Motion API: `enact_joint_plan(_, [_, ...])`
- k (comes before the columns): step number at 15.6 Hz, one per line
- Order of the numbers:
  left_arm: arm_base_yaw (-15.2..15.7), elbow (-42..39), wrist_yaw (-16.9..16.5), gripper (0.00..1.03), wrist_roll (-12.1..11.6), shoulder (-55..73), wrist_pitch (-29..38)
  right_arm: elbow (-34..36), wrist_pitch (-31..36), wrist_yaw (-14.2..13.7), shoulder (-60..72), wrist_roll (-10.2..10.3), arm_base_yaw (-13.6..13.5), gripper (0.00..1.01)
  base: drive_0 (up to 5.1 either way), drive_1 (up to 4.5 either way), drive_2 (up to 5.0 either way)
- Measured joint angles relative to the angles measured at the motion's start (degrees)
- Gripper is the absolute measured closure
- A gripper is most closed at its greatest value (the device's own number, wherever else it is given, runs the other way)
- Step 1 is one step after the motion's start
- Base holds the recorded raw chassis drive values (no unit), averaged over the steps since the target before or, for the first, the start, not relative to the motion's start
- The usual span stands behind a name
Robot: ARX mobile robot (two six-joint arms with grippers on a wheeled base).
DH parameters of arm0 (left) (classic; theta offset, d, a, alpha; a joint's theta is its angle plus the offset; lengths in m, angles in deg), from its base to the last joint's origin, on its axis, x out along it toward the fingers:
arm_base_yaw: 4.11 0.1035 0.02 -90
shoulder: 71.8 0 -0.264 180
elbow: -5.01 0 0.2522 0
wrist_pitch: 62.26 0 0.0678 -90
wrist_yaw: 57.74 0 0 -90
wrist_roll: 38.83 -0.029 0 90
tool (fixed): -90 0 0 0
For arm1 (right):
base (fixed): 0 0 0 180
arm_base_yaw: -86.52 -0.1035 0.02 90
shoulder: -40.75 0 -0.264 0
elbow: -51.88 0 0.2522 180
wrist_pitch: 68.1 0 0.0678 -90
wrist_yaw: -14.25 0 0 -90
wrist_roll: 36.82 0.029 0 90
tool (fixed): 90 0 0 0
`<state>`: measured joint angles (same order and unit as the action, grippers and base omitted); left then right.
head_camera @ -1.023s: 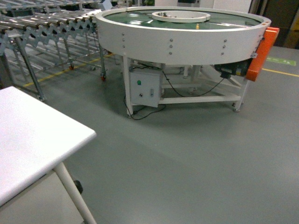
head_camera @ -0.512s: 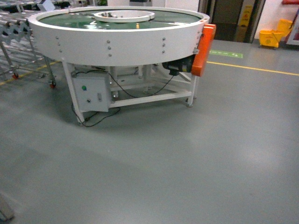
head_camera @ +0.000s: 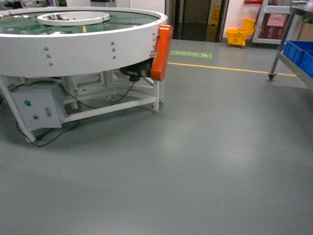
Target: Pick red block from blue box to shelf
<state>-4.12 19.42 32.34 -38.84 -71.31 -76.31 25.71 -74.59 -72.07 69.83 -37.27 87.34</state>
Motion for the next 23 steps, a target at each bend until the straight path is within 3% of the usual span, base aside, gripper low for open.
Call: enact_joint_plan(23, [-0.04, 0.02, 0.02, 0.05, 0.00, 0.00, -0.11, 0.04, -0.04, -0.20, -0.20, 0.00, -0.02, 0.75, 2.8, -1.86, -5.3])
